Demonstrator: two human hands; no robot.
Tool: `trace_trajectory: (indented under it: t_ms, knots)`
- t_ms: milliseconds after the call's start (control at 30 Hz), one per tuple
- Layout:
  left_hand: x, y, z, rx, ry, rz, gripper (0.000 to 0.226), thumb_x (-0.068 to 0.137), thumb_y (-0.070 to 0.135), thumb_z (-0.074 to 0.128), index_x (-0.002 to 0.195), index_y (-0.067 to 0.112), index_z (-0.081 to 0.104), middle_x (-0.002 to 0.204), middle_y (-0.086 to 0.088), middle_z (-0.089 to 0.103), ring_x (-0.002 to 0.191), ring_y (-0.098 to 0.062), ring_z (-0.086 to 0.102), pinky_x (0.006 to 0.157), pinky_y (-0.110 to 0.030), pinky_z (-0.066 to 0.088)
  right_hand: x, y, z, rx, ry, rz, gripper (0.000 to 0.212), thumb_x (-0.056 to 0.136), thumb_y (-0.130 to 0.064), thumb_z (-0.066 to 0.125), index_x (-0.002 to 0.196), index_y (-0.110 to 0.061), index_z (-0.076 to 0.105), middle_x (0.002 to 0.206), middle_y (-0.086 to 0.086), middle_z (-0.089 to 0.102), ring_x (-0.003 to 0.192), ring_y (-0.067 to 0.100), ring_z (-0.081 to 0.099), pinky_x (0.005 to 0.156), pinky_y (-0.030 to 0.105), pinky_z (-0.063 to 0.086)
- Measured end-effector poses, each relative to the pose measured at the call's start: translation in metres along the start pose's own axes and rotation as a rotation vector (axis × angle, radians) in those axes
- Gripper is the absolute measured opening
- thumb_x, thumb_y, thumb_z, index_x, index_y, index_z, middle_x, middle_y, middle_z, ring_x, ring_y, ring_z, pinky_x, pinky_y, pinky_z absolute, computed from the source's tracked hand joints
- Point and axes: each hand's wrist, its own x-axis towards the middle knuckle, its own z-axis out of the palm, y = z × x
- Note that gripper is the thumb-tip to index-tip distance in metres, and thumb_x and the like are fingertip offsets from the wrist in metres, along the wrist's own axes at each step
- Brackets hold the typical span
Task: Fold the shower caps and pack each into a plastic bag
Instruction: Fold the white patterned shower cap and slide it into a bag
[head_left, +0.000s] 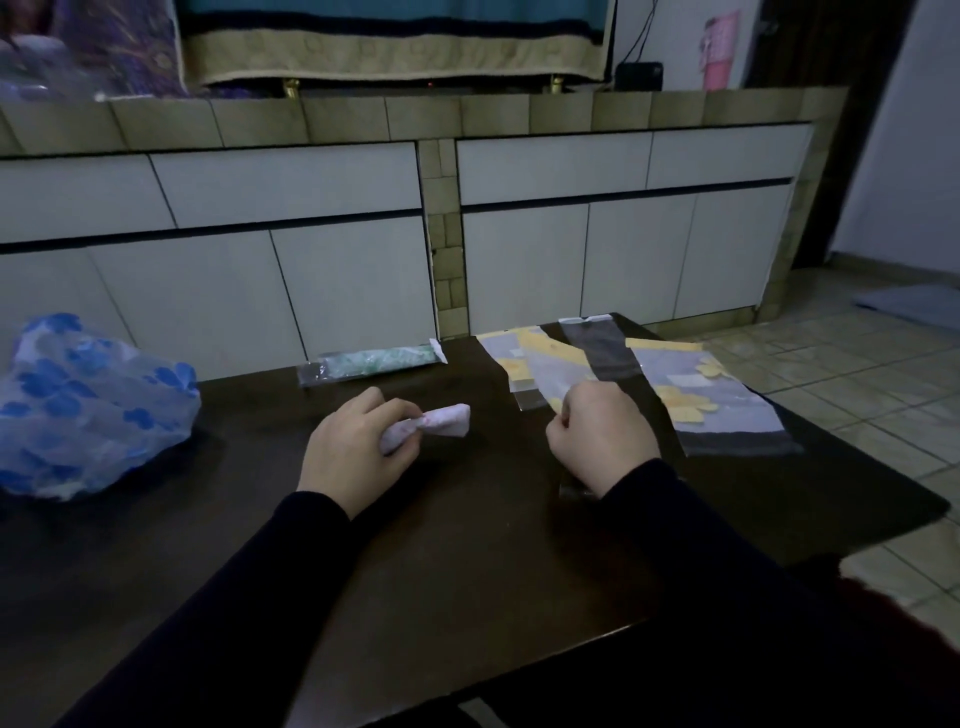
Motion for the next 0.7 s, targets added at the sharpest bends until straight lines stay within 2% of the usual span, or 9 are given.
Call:
trace_trajectory:
  t_ms: [100,167,267,333,367,433,533,633,700]
  knots:
    - [-0.001,-0.002,-0.003,-0.014,0.022,-0.029,0.018,0.076,0.022,0.076,0.094,0.022,0.071,0.077,0.006,0.051,0.065,-0.012,0.053,0.053,-0.02,0.036,-0.004,-0.009,-0.01,0.179,0.145,-0.15,0.015,0.093,-0.025,0.058,0.096,-0.014,0.068,0.089,-0.001,0.063,0.082,0.009,0.062,0.075,0.021,0.053]
    - [-0.001,-0.004,-0.005,-0.017,0.033,-0.052,0.018,0.077,0.023,0.074,0.096,0.023,0.07,0.078,0.007,0.051,0.067,-0.011,0.052,0.053,-0.018,0.037,-0.003,-0.026,-0.022,0.325,0.207,-0.252,0.016,0.094,-0.025,0.058,0.088,-0.013,0.067,0.082,-0.005,0.059,0.076,0.006,0.058,0.072,0.016,0.051]
    - [-0.003,-0.008,-0.01,-0.036,0.088,-0.13,0.018,0.079,0.023,0.073,0.097,0.021,0.07,0.085,0.003,0.057,0.072,-0.014,0.057,0.058,-0.027,0.047,0.003,-0.057,-0.025,0.645,0.053,-0.192,0.01,0.095,-0.027,0.056,0.087,-0.023,0.059,0.075,-0.016,0.051,0.068,-0.003,0.049,0.057,0.005,0.04]
    - [-0.006,-0.013,-0.017,-0.065,0.129,-0.192,0.019,0.08,0.021,0.072,0.099,0.018,0.07,0.09,0.004,0.06,0.075,-0.013,0.058,0.062,-0.026,0.049,0.008,-0.071,-0.011,0.846,-0.042,-0.091,0.005,0.096,-0.028,0.054,0.094,-0.024,0.056,0.083,-0.012,0.056,0.074,-0.001,0.052,0.06,0.009,0.043]
    - [-0.008,-0.016,-0.021,-0.087,0.151,-0.224,0.018,0.081,0.02,0.072,0.099,0.017,0.07,0.09,0.005,0.058,0.074,-0.012,0.057,0.062,-0.023,0.047,0.011,-0.075,-0.001,0.912,-0.059,-0.045,0.004,0.096,-0.028,0.054,0.098,-0.024,0.056,0.091,-0.006,0.061,0.079,0.003,0.056,0.063,0.015,0.048]
    - [-0.012,-0.023,-0.031,-0.143,0.159,-0.318,0.016,0.084,0.021,0.069,0.099,0.018,0.069,0.088,0.009,0.053,0.072,-0.009,0.054,0.062,-0.02,0.043,0.013,-0.08,0.017,0.967,-0.108,0.026,0.016,0.095,-0.025,0.055,0.112,-0.023,0.053,0.102,0.003,0.063,0.087,0.013,0.06,0.067,0.023,0.052]
    - [-0.016,-0.036,-0.04,-0.214,0.142,-0.438,0.014,0.086,0.025,0.066,0.099,0.022,0.068,0.087,0.006,0.054,0.075,-0.01,0.055,0.064,-0.023,0.046,0.007,-0.084,0.036,0.804,-0.243,0.012,0.039,0.093,-0.021,0.058,0.129,-0.025,0.044,0.097,0.0,0.063,0.084,0.011,0.06,0.068,0.021,0.05]
    - [-0.018,-0.048,-0.042,-0.294,0.16,-0.531,0.012,0.085,0.028,0.067,0.097,0.026,0.066,0.088,0.009,0.057,0.079,-0.007,0.057,0.066,-0.023,0.046,-0.004,-0.089,0.049,0.361,-0.333,-0.08,0.021,0.088,-0.026,0.061,0.107,-0.02,0.057,0.094,0.001,0.064,0.083,0.014,0.06,0.076,0.031,0.054]
    - [-0.018,-0.053,-0.043,-0.365,0.197,-0.601,0.013,0.085,0.031,0.068,0.097,0.027,0.066,0.09,0.01,0.06,0.08,-0.004,0.058,0.065,-0.019,0.044,-0.009,-0.093,0.053,0.062,-0.315,-0.174,0.021,0.087,-0.032,0.061,0.1,-0.016,0.063,0.094,0.002,0.062,0.087,0.017,0.059,0.079,0.032,0.054]
